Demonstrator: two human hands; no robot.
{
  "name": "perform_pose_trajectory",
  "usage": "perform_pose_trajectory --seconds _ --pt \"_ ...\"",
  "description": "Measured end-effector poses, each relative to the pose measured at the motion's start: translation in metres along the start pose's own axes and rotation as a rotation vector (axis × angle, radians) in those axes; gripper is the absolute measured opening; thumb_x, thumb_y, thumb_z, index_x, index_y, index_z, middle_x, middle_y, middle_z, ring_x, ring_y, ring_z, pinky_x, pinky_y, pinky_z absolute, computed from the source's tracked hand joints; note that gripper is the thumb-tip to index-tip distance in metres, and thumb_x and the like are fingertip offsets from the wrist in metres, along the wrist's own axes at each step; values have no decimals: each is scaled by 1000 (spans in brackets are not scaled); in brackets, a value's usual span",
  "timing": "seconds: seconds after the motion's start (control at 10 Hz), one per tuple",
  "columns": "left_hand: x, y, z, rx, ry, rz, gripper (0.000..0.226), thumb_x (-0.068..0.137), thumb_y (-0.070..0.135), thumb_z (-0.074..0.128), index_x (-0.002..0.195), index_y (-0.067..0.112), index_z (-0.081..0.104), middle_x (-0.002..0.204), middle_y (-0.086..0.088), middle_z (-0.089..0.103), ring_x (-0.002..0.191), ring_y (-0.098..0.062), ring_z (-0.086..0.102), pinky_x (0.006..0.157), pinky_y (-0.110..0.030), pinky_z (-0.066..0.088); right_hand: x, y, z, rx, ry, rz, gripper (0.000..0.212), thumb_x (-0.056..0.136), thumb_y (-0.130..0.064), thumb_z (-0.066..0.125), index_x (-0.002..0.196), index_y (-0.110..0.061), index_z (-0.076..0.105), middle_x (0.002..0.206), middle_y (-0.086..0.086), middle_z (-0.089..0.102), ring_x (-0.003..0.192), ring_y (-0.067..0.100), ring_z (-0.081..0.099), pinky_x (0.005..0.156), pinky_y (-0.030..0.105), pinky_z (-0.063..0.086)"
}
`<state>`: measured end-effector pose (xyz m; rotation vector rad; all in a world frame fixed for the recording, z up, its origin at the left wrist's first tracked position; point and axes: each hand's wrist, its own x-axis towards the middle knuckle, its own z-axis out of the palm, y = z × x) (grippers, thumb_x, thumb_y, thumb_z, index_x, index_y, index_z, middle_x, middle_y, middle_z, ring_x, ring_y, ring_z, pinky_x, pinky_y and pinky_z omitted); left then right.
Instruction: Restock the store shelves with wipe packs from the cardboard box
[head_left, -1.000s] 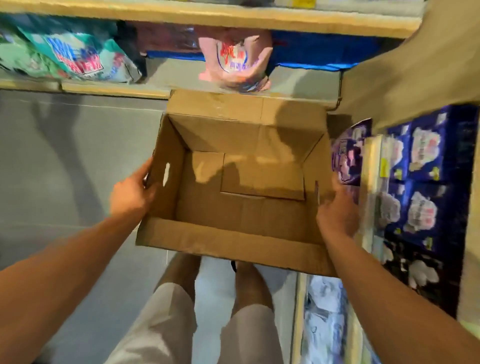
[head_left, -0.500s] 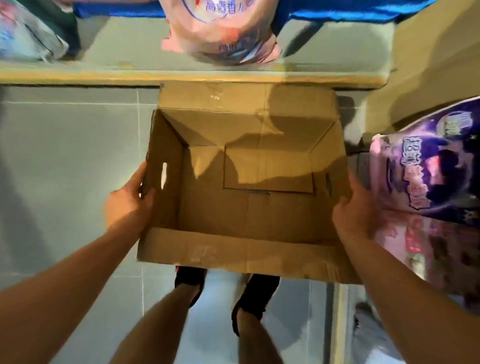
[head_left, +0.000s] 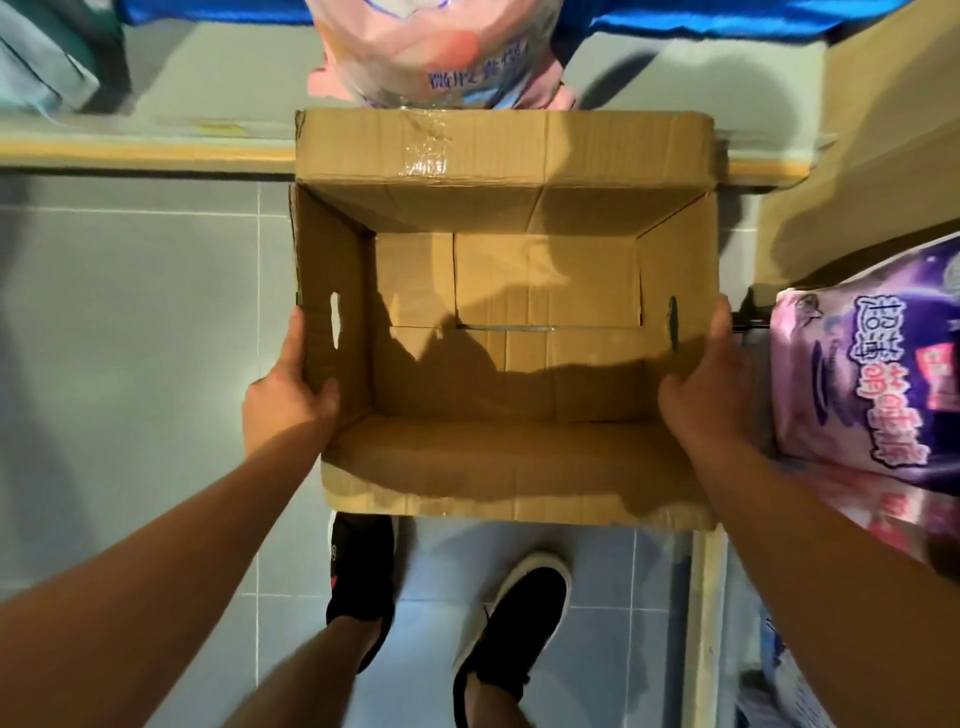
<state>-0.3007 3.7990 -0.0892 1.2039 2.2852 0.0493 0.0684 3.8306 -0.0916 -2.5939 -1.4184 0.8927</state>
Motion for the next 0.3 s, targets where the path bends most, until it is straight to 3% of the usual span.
perform_pose_trajectory --seconds 0.1,0.2,0.3 --pt "-10 10 -11 -38 -120 -52 85 88 28 64 151 38 7 127 -10 60 111 -39 58 94 -42 46 -5 -5 -14 -58 -143 58 101 81 -17 67 152 -35 -2 152 12 25 132 35 37 98 45 42" --pt "-11 30 -40 -21 -209 -34 78 89 41 61 151 29 16 139 -6 50 118 -33 55 87 -35 48 -21 -23 -40 -267 -226 44 96 79 -41 66 153 -28 6 159 7 8 145 34 12 115 48 24" --pt "-31 52 -82 116 -247 114 75 90 51 54 150 22 20 151 -9 34 133 -33 41 99 -39 43 -55 -53 -70 -364 -317 -91 86 84 -49 55 154 -24 12 161 6 7 147 35 4 119 49 11"
